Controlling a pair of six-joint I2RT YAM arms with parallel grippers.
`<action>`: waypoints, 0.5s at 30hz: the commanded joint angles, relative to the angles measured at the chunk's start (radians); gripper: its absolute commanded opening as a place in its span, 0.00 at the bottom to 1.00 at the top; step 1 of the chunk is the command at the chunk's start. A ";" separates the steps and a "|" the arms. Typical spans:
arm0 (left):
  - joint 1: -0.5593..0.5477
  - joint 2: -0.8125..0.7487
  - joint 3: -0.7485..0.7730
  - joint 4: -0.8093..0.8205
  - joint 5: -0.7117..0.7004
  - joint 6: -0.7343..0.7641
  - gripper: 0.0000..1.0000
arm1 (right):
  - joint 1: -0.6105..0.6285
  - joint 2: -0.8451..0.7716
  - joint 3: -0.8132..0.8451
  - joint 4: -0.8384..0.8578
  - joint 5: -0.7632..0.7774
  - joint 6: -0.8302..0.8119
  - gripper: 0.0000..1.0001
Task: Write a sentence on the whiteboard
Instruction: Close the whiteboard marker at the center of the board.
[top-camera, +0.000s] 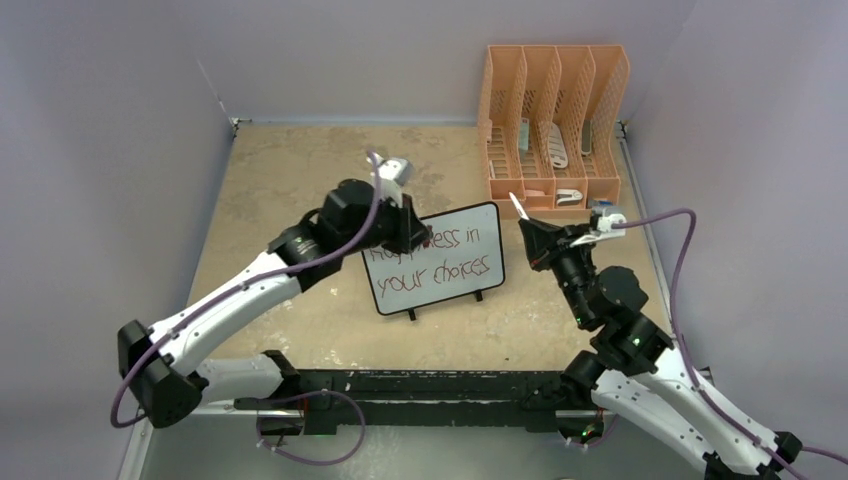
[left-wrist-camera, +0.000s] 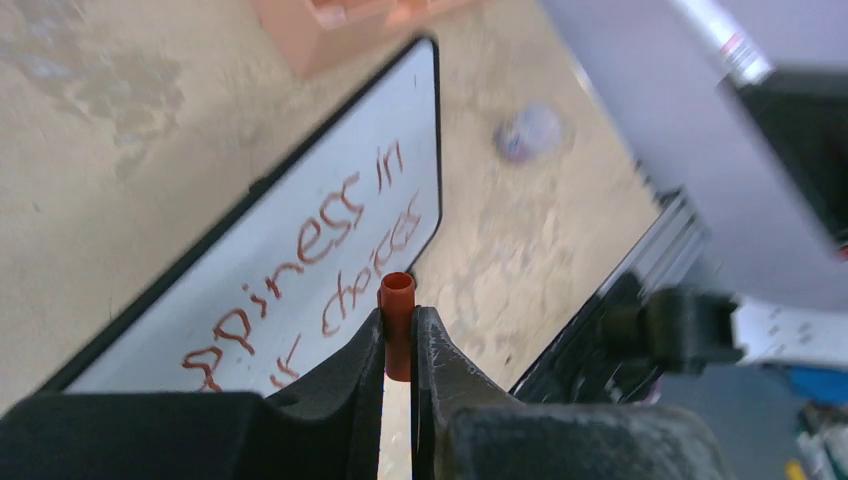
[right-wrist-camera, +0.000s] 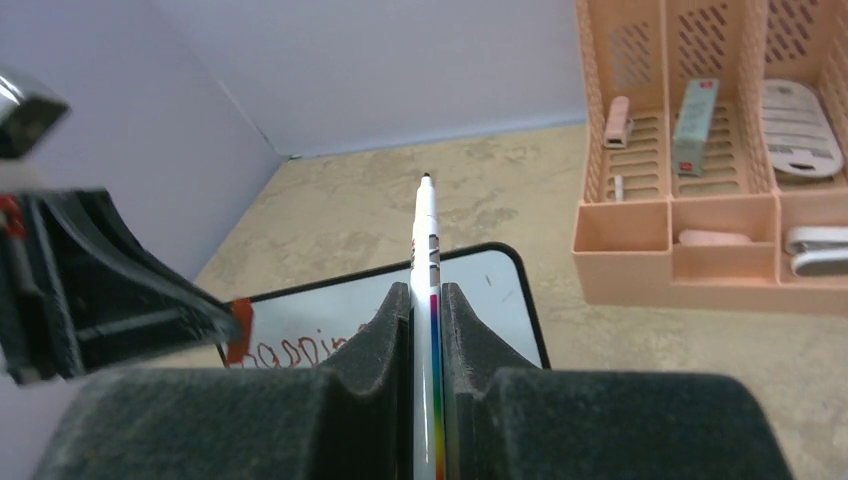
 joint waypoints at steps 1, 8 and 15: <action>0.084 -0.093 -0.040 0.207 0.030 -0.223 0.00 | -0.001 0.071 -0.012 0.224 -0.149 -0.120 0.00; 0.182 -0.144 -0.121 0.382 0.005 -0.500 0.00 | 0.000 0.117 -0.069 0.435 -0.273 -0.176 0.00; 0.227 -0.193 -0.301 0.626 -0.026 -0.836 0.00 | 0.008 0.151 -0.142 0.646 -0.366 -0.197 0.00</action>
